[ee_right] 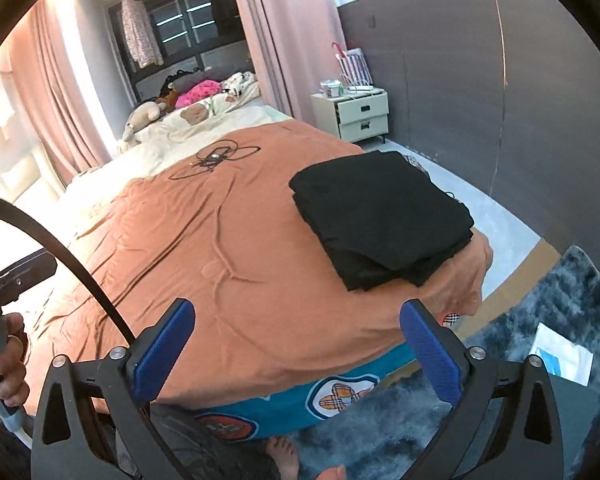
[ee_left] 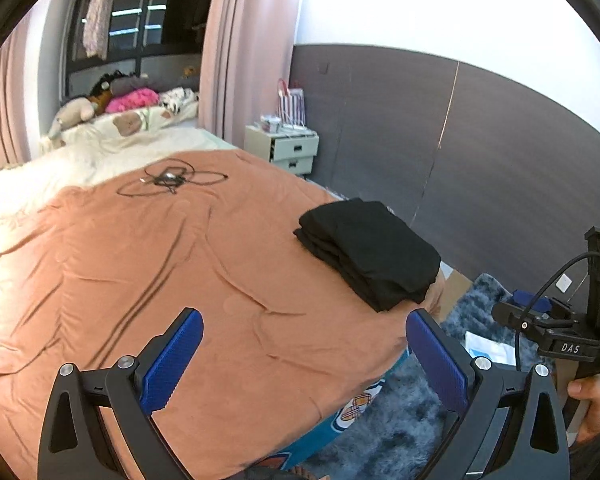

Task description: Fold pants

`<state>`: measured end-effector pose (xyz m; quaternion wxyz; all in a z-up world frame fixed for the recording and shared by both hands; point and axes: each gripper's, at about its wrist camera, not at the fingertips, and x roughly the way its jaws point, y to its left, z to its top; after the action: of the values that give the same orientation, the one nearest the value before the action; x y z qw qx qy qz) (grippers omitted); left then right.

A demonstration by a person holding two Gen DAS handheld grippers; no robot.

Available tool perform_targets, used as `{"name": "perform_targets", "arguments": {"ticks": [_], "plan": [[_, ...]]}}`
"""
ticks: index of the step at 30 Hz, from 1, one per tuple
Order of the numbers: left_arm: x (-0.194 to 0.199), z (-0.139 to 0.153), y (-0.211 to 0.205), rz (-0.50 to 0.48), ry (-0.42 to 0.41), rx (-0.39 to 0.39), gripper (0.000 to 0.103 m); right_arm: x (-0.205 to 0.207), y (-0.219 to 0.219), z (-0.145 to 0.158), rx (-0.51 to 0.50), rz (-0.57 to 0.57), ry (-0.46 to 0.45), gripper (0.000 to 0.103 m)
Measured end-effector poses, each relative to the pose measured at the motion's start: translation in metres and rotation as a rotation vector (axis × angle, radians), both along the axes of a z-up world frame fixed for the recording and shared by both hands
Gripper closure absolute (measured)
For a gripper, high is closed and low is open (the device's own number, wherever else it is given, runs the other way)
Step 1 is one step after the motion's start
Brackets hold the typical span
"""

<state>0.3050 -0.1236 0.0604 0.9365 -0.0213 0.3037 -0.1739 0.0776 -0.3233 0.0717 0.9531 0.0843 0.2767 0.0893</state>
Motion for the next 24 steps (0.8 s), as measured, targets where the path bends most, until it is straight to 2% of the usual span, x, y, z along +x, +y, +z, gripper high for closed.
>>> {"name": "perform_targets", "arguments": {"ticks": [13,17,24], "plan": [[-0.083,0.018,0.024,0.005,-0.089,0.034,0.001,-0.073,0.016,0.000,-0.037,0.043,-0.060,0.000],[-0.105,0.023,0.034,0.034,-0.116,0.053,0.001,-0.089,0.020,-0.002,-0.051,0.053,-0.093,0.000],[-0.139,0.021,0.052,0.102,-0.132,0.045,0.001,-0.119,0.021,-0.017,-0.016,0.101,-0.143,0.000]]}}
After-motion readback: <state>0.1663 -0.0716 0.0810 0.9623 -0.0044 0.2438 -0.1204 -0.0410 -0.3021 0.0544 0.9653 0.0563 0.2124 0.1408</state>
